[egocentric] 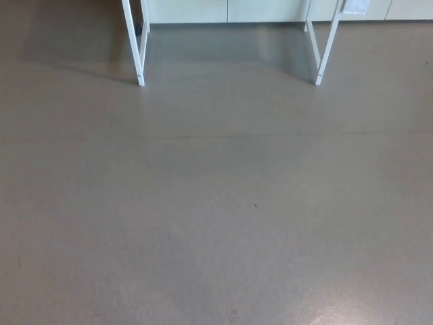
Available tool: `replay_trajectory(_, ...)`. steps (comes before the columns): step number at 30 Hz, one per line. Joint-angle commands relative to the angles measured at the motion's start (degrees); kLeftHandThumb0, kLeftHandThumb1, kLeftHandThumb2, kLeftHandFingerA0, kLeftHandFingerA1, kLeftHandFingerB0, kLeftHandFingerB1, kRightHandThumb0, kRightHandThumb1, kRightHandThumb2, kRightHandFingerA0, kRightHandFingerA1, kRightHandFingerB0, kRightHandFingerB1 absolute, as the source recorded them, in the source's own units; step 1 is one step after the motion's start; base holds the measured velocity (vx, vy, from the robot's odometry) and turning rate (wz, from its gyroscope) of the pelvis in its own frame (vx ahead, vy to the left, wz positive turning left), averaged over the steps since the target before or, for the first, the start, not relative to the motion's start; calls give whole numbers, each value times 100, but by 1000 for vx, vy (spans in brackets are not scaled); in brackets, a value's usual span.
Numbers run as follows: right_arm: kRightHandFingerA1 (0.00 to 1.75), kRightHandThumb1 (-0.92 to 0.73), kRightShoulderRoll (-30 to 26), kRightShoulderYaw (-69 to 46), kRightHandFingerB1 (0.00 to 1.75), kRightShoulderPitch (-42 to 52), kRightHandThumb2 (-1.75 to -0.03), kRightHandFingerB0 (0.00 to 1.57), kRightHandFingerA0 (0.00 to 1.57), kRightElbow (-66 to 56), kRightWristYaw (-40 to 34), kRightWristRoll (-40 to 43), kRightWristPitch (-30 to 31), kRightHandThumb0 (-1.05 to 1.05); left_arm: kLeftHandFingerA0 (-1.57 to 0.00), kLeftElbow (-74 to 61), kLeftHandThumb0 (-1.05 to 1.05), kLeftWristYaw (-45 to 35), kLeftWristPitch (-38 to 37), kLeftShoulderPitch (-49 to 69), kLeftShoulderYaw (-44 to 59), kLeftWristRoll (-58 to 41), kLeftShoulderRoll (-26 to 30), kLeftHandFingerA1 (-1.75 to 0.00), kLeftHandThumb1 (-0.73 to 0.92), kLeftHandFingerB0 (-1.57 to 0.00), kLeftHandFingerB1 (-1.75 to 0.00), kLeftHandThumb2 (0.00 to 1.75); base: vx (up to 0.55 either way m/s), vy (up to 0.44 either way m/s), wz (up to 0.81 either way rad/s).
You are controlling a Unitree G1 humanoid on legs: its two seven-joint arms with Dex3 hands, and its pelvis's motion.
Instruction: The robot walks towards a desk on which a file tray is kept in the middle and a cube is kept to its right. The robot lifts the cube using its right hand and places it on the file tray.
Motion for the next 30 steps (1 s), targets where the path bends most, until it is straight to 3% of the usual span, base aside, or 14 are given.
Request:
replay_trajectory(1,49,-54,-342,-1006,33,-161,-57,13,19,1341,852,1080,835,-41,-14,1200,-101,-11,808,81,1190,-1064,19,-77,64,0,-50,104,0,0,0)
replay_trajectory(3,49,-54,-336,-1049,33,-233,-57,13,19,1576,806,1000,649,-41,-14,1218,-101,-28,788,125,1259,-1004,16,-77,64,0,-50,104,0,0,0)
replay_trajectory(4,55,-54,-303,-1381,35,-269,-56,8,19,1781,1078,1329,630,-30,0,1336,-96,24,743,124,1407,-1082,-12,-97,79,0,-59,62,0,0,0)
replay_trajectory(5,55,-42,-364,-910,45,-102,-73,11,24,1476,891,802,516,-50,-16,1461,-89,-6,680,136,1649,-1275,-48,-76,57,0,-47,102,0,0,0)
replay_trajectory(12,51,-48,-323,-1359,39,-414,-64,15,11,1886,1268,1210,613,-34,-22,1793,-105,-92,550,-44,1661,-1043,-48,-78,62,-4,-64,99,0,0,0)
replay_trajectory(14,49,-54,-375,-1132,33,-354,-56,17,25,1851,1317,981,544,-34,-34,1866,-105,25,492,-61,1479,-862,-66,-78,62,-5,-65,101,0,0,0)
replay_trajectory(15,49,-53,-373,-1151,33,-359,-56,17,21,1897,1368,1030,589,-28,-37,1865,-99,-51,330,20,1323,-748,-73,-86,74,-8,-73,62,0,0,0)
replay_trajectory(16,49,-53,-372,-1161,33,-372,-56,17,21,1916,1381,1056,622,-28,-37,1866,-99,-89,259,50,1248,-717,-69,-86,74,-8,-73,62,0,0,0)
replay_trajectory(18,54,-41,-394,-886,43,-248,-72,17,27,1861,1100,727,310,-53,-30,1747,-100,-118,310,132,1212,-808,-101,-83,58,-16,-69,80,0,0,0)
replay_trajectory(19,72,-44,-449,-625,45,-139,-78,9,66,1762,949,471,185,-60,-27,1761,-101,-129,290,145,1225,-855,-114,-84,60,-10,-70,80,0,0,0)
replay_trajectory(24,56,-59,-551,-138,34,147,-58,12,62,1272,702,228,21,-59,-18,1682,-99,-56,344,225,900,-649,-133,-82,59,-7,-73,100,0,0,0)
replay_trajectory(25,65,-52,-598,85,41,305,-86,5,62,1090,597,12,-108,-70,-8,1650,-99,-55,386,237,807,-608,-134,-108,76,0,-90,62,0,0,0)
replay_trajectory(26,59,-54,-671,413,36,197,-91,3,21,1329,590,-238,-167,-79,-4,1717,-96,-83,337,252,679,-536,-135,-102,74,-1,-84,62,0,0,0)
replay_trajectory(30,55,-56,-674,712,41,55,-91,4,22,1770,369,-293,-423,-82,-3,1837,-97,-130,221,277,486,-519,-125,-96,75,-3,-82,60,27,-10,-5)
